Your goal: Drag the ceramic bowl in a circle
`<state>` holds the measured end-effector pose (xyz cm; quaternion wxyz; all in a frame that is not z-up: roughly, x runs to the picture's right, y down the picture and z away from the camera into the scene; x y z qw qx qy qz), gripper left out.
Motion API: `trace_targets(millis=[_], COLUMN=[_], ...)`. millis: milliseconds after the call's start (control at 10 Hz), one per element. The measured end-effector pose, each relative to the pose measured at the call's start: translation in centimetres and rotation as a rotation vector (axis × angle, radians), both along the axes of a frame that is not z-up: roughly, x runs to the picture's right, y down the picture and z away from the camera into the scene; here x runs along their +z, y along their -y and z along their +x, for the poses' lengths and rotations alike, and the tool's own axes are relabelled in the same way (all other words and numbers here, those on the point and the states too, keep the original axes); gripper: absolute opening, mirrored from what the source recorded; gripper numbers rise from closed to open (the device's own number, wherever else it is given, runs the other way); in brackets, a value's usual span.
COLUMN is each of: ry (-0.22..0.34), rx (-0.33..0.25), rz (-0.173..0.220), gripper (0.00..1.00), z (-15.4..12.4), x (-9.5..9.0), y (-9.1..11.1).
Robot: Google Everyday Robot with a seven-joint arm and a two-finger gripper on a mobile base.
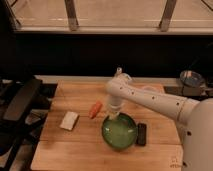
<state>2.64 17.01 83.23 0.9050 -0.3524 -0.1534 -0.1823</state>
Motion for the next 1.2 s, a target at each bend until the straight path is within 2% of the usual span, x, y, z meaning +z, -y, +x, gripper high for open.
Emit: trace_targets(millis=[200, 400, 600, 700, 900, 1200], ry=[0.051, 0.117, 0.193, 0.214, 0.239, 0.219], rx=[-0.019, -0.039, -0.063, -0.072, -0.086, -0.093], rz=[-0.033, -0.042, -0.048, -0.048, -0.024, 0.039], gripper=[0.00, 0.00, 0.00, 0.00, 0.00, 0.00], z=[-2.7, -5.9, -8.7, -9.2, -9.8, -9.1], x=[-0.2, 0.0, 1.3, 1.9, 3.4, 4.7], y=[-0.9, -0.9, -0.2, 0.3, 1.8, 4.4])
